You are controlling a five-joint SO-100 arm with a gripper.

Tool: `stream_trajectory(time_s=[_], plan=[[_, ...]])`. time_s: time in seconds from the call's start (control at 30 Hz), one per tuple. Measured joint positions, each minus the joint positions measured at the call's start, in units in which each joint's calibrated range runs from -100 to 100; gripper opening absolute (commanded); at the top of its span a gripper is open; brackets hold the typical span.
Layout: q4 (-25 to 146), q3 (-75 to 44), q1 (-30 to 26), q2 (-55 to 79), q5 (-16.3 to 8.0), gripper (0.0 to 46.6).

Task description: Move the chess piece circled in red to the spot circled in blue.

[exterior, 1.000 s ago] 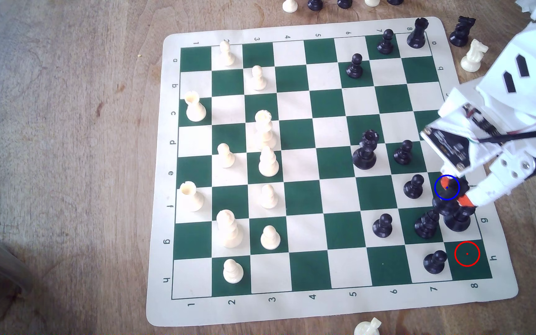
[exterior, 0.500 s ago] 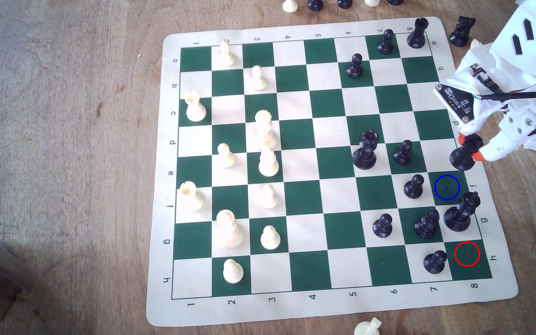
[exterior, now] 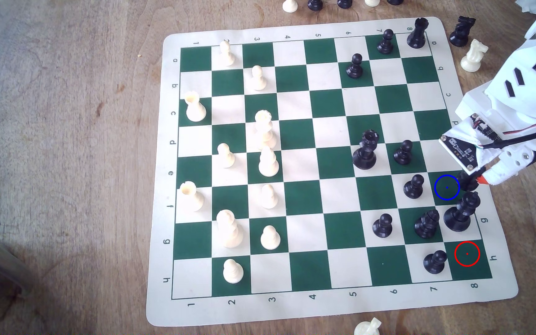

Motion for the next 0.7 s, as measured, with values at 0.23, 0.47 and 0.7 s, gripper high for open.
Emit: stream_trajectory(time_s=[0.23,0.47,0.7], plan=[[-3.5,4.0,0.1,-0.3,0.0,0.2],[-8.0,7.9,0.2,1.5,0.0,0.2],[-9.6,8.2,2.3,1.5,0.8,0.2]])
